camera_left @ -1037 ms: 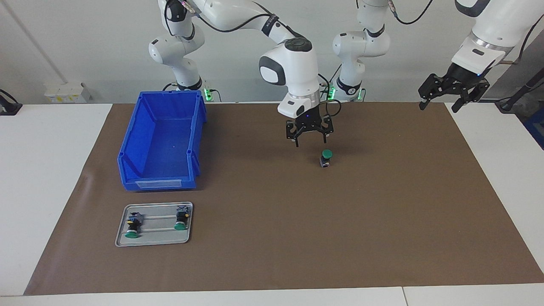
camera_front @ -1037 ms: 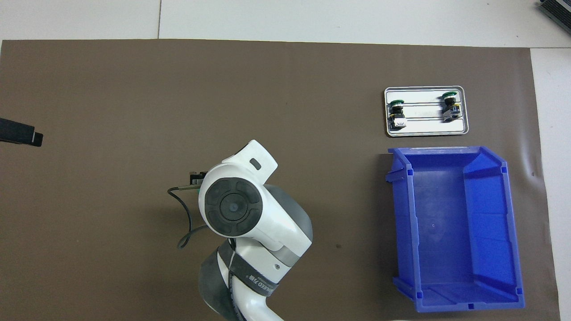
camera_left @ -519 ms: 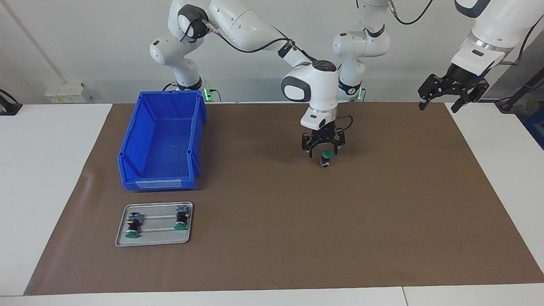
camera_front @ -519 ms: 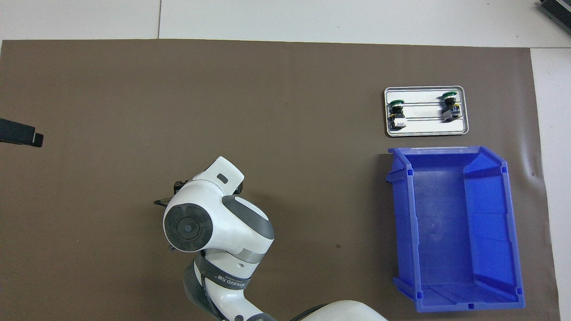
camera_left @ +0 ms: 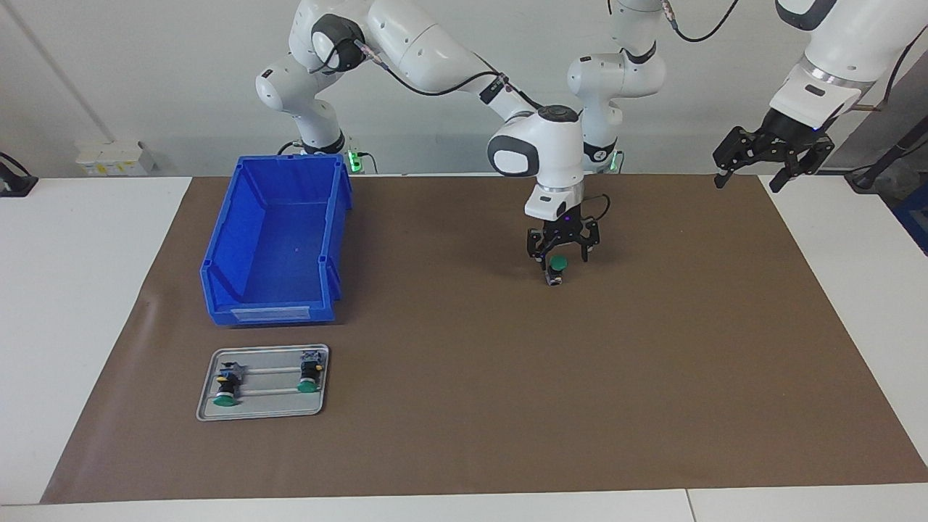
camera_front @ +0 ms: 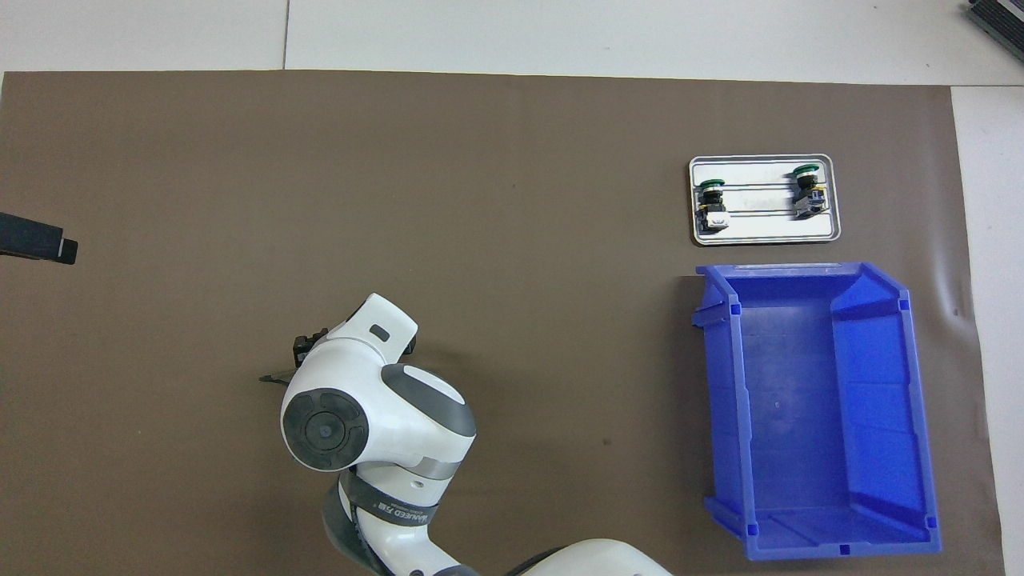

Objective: Place and press button with both arms
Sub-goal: 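Grasp the green button with the right gripper and lift it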

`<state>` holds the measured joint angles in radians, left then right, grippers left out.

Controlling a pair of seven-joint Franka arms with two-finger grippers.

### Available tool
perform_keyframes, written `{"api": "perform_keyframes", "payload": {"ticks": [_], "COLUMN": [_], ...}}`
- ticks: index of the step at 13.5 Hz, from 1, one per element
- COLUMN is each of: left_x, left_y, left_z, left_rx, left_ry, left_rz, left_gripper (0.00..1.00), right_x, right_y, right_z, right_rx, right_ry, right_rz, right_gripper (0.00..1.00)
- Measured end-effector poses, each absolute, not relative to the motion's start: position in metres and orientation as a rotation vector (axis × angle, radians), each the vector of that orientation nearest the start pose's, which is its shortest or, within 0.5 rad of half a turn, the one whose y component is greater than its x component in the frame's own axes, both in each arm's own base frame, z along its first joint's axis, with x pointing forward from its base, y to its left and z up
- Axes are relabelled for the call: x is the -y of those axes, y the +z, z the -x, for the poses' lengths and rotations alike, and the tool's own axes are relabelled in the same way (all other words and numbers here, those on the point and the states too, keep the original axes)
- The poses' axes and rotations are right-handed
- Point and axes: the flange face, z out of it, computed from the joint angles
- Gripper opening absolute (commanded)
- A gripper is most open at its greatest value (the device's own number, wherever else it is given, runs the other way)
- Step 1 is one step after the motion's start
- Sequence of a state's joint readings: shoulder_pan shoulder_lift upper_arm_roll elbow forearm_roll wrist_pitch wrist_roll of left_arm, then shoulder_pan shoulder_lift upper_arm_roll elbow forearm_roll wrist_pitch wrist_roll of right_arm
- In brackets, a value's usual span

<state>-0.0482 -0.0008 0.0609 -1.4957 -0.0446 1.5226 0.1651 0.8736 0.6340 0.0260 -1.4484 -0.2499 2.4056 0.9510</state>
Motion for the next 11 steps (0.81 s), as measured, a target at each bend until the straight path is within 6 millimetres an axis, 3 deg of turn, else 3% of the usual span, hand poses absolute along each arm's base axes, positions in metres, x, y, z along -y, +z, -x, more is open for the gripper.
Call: {"api": "perform_keyframes", "payload": {"ticks": [4,6,8,9,10,11], "left_x": [-0.001,0.005,0.009,0.009,0.009,0.009], "left_y": [0.656,0.655,0.656,0.656,0.657,0.658], "left_z": [-0.549,-0.546,-0.544,-0.544,-0.543,-0.543], "left_rx": [-0.252,-0.272,-0.283,-0.277,-0.266,-0.261], "left_ry": [-0.038,-0.007,0.002,0.001,-0.001,-0.003], "left_rz": [3.168,3.153,3.149,3.150,3.150,3.151], "left_gripper": [1.00,1.00,1.00,1.00,1.00,1.00], "right_x": [-0.580,-0.580,-0.580,-0.580,-0.580,-0.580], "right_y": [0.344,0.338,0.338,0.338,0.338,0.338], "right_z": [-0.469,-0.468,-0.469,-0.468,-0.468,-0.468], "right_rx": [0.162,0.175,0.178,0.179,0.180,0.180], "right_ry": [-0.508,-0.503,-0.504,-0.504,-0.505,-0.505], "right_rz": [2.958,2.964,2.964,2.963,2.963,2.963], "right_gripper": [0.96,0.85,0.66,0.50,0.30,0.02]}}
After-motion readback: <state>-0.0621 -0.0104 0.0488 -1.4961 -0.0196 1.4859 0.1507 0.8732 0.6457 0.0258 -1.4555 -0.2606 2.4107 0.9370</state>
